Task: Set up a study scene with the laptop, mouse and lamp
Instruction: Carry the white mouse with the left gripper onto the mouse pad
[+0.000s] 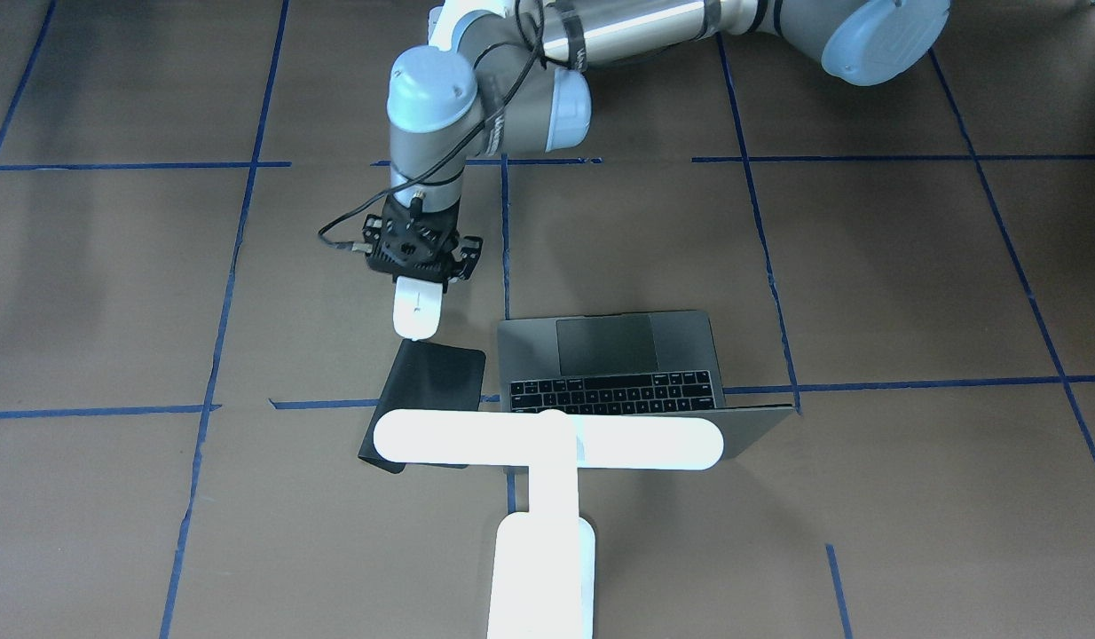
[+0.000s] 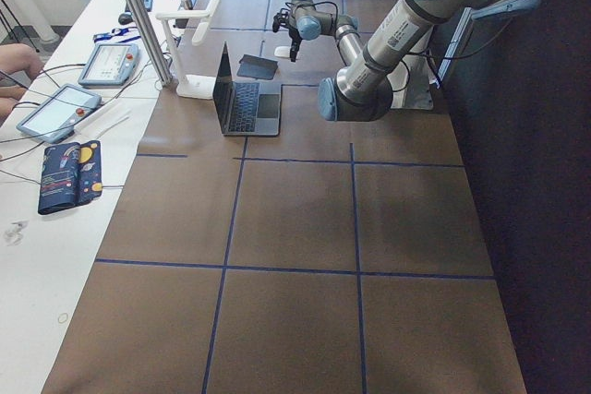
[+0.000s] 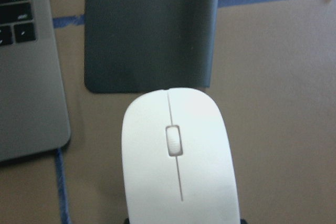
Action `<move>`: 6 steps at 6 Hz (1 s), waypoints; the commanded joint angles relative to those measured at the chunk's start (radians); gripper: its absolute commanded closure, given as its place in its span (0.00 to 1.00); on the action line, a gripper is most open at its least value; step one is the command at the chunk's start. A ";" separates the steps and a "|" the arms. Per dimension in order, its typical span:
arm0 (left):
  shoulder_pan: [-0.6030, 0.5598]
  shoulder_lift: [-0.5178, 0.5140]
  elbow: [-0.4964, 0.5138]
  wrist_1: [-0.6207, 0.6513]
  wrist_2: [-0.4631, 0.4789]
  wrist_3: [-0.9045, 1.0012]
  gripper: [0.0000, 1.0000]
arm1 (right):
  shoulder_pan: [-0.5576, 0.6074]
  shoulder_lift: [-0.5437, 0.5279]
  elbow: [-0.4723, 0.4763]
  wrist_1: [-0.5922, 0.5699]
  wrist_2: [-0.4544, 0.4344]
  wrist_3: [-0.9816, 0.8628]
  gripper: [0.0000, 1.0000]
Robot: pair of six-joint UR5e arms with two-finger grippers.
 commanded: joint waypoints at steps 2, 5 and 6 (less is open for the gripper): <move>-0.070 -0.165 0.377 -0.182 -0.010 0.002 0.82 | 0.000 0.000 -0.003 0.000 0.000 0.001 0.00; -0.072 -0.188 0.479 -0.263 -0.009 -0.006 0.46 | 0.000 0.000 0.000 0.000 0.000 0.001 0.00; -0.072 -0.188 0.479 -0.263 -0.009 -0.010 0.00 | 0.000 0.002 0.000 0.000 0.000 0.001 0.00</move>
